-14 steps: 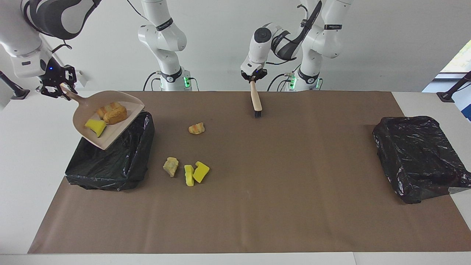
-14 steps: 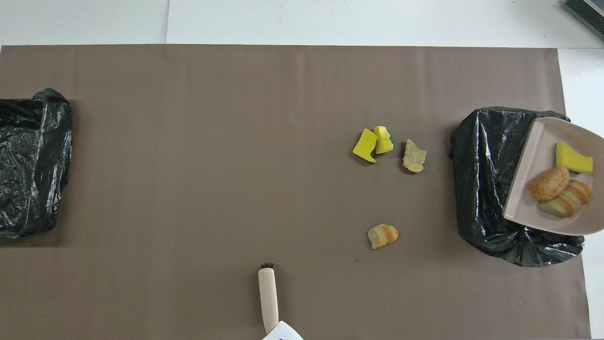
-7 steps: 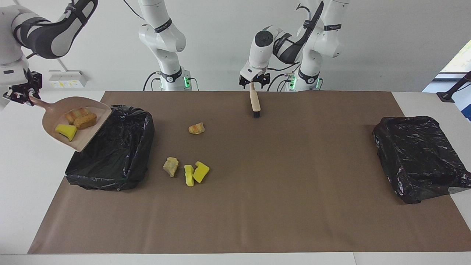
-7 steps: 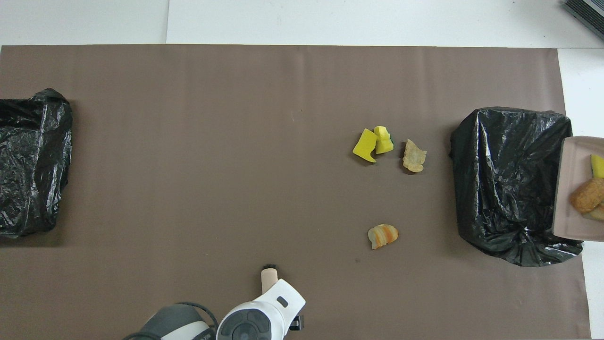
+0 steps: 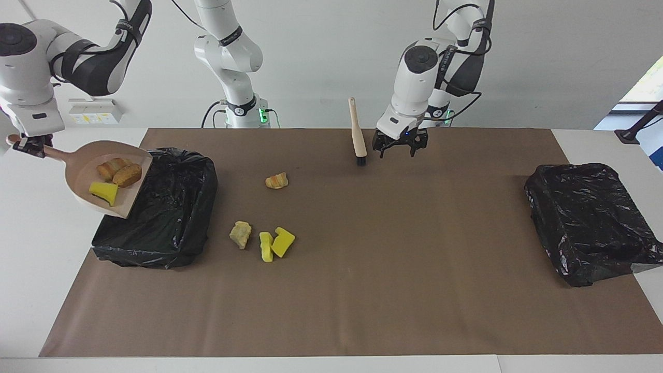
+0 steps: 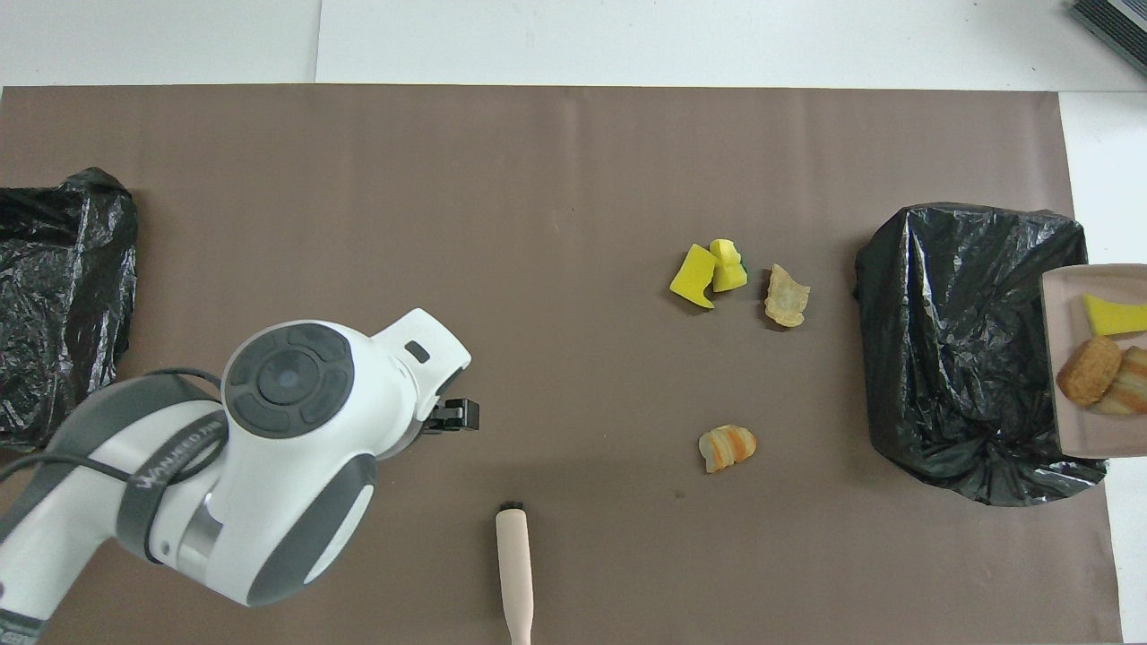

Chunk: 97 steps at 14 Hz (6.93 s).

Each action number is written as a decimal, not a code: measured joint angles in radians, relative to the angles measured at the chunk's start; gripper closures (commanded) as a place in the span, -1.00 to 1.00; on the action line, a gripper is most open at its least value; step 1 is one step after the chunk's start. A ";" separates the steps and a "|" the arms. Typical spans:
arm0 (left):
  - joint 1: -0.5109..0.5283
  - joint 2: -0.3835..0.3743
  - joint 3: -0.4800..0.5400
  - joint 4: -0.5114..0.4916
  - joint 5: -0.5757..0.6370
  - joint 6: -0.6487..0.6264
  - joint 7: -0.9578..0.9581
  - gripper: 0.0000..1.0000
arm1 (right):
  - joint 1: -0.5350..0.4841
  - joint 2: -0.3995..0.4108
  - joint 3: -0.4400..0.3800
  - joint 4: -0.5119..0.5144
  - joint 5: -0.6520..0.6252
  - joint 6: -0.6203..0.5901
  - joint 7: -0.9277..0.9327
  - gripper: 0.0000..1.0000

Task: Sweep and dump trash in bin
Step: 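Carry the dustpan over the trash bag and tip it with the right gripper, then bring the dustpan back and set it down with the right gripper, then reach the left gripper to the dustpan handle and grasp it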

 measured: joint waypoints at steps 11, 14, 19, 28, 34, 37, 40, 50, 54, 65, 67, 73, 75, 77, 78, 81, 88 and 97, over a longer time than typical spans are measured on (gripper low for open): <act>0.337 0.012 0.022 0.493 0.005 -0.431 0.400 -1.00 | 0.031 0.000 0.002 -0.026 -0.146 0.034 0.000 1.00; 0.391 0.010 0.033 0.516 0.005 -0.450 0.520 -1.00 | 0.039 -0.002 0.006 -0.023 -0.170 0.033 0.000 1.00; 0.404 0.003 0.039 0.515 0.005 -0.454 0.569 -1.00 | 0.087 -0.014 0.008 -0.007 -0.242 -0.027 0.000 1.00; 0.405 0.004 0.043 0.516 0.014 -0.458 0.569 -1.00 | 0.189 -0.023 0.012 -0.005 -0.408 -0.091 0.056 1.00; 0.416 -0.001 0.034 0.515 0.017 -0.472 0.568 -1.00 | 0.182 -0.047 0.005 0.010 -0.420 -0.107 0.060 1.00; 0.416 -0.001 0.038 0.514 0.017 -0.473 0.568 -1.00 | 0.183 -0.083 0.007 0.082 -0.309 -0.221 0.059 1.00; 0.418 -0.001 0.044 0.514 0.017 -0.475 0.568 -1.00 | 0.185 -0.099 0.012 0.165 -0.081 -0.338 0.153 1.00; 0.429 -0.002 0.046 0.514 0.017 -0.484 0.569 -1.00 | 0.378 -0.092 0.159 0.152 0.285 -0.480 1.196 1.00; 0.429 -0.002 0.045 0.512 0.017 -0.485 0.569 -1.00 | 0.513 -0.035 0.161 0.142 0.396 -0.458 1.568 1.00; 0.429 -0.002 0.045 0.511 0.017 -0.489 0.568 -1.00 | 0.829 0.237 0.163 0.198 0.603 -0.191 2.195 1.00; 0.429 -0.002 0.045 0.511 0.017 -0.489 0.568 -1.00 | 0.895 0.302 0.165 0.232 0.623 -0.130 2.297 1.00; 0.429 -0.002 0.045 0.511 0.017 -0.490 0.569 -1.00 | 0.976 0.529 0.178 0.391 0.657 0.015 2.483 1.00; 0.429 -0.002 0.045 0.511 0.017 -0.490 0.569 -1.00 | 0.988 0.557 0.180 0.399 0.658 0.038 2.484 0.73; 0.429 -0.002 0.045 0.511 0.017 -0.490 0.569 -1.00 | 0.992 0.564 0.180 0.403 0.658 0.042 2.485 -1.00; 0.429 -0.002 0.045 0.511 0.017 -0.490 0.569 -1.00 | 0.993 0.564 0.180 0.408 0.658 0.042 2.485 -1.00; 0.429 -0.002 0.045 0.511 0.017 -0.490 0.569 -1.00 | 0.997 0.549 0.180 0.414 0.658 0.015 2.485 -1.00; 0.428 -0.003 0.030 0.507 0.017 -0.466 0.569 -1.00 | 1.010 0.223 0.206 0.213 0.717 -0.221 2.485 -1.00; 0.214 0.080 -0.003 0.240 0.016 -0.063 0.418 -1.00 | 1.230 -0.127 0.232 -0.420 0.854 0.044 2.565 -1.00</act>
